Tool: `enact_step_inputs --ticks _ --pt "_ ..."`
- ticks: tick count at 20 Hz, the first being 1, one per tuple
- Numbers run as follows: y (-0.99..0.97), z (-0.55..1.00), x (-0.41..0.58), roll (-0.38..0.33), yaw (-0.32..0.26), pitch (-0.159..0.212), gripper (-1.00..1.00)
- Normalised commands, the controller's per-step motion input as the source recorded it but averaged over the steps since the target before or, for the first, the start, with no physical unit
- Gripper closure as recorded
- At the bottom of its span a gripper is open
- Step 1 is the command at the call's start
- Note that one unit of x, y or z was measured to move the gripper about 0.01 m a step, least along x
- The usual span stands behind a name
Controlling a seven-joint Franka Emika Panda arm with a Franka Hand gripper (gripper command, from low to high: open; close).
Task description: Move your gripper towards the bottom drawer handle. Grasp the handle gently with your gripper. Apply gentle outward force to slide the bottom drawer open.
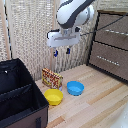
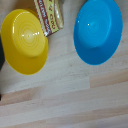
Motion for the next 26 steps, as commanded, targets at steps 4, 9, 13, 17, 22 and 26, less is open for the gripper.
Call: enact_step_inputs --ticks 4,9,13,17,22,26 --pt "-0.03 0.02 -0.035 -0.278 0.113 0.001 -1.00" --pt "-0.18 0.00 -0.071 -0.359 0.132 0.000 -1.00" --pt "-0.19 0.00 -0.083 -0.369 0.129 0.000 -1.00" --pt "-0.18 0.00 -0.045 -0.375 0.124 0.001 -1.00" --pt "-0.20 -0.03 -0.041 -0.375 0.126 0.000 -1.00" --pt "-0.24 -0.11 -0.034 -0.375 0.112 0.000 -1.00"
